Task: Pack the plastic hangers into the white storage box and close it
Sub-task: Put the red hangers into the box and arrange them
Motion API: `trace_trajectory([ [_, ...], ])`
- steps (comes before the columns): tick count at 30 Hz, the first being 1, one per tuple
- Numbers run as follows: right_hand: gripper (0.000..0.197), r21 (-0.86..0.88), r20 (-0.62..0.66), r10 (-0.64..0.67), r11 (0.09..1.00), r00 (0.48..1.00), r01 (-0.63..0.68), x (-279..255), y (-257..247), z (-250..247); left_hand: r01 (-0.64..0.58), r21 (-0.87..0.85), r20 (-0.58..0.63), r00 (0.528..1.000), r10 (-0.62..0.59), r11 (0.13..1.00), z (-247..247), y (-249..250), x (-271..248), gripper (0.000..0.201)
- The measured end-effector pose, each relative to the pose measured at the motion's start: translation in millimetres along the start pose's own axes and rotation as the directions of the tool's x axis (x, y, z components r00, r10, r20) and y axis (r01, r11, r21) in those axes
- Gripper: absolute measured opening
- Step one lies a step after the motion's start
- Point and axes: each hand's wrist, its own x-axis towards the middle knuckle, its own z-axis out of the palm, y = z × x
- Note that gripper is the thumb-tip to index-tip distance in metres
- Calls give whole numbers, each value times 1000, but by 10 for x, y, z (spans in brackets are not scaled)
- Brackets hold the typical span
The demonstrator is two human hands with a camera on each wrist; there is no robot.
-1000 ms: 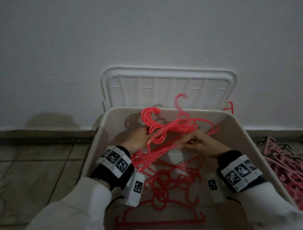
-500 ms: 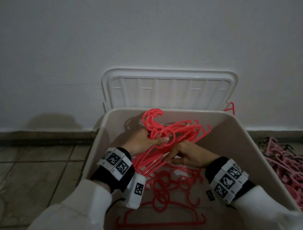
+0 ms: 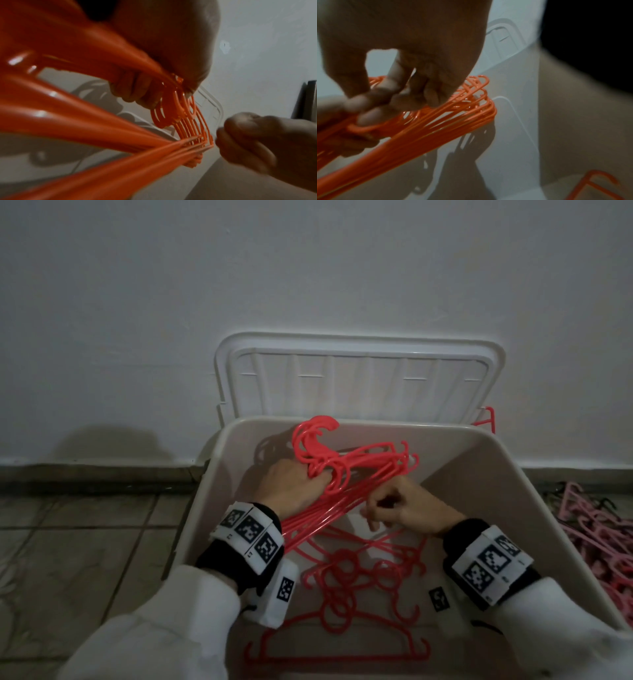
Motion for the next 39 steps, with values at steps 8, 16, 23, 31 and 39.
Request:
trace_trajectory([
  [8,37,-689,377,544,706,750,-166,11,551,322,-75,274,-71,993,98,959,-48,49,-74,36],
  [16,51,-878,152,337,477,929,-30,149,947,564,-113,295,-111,982,151,949,-66,68,-81,32],
  [23,53,-922,207,435,387,876,25,280,931,738,-132,325,-113,978,177,936,-35,52,-60,34],
  [31,29,-915,116,321,403,940,-24,279,710,406,-115,270,-95,985,145,956,-13,39,-60,33],
  [39,30,-587,289,295,806,911,-75,-99,54,83,-74,162,-68,994,86,984,-12,-13,-7,36],
])
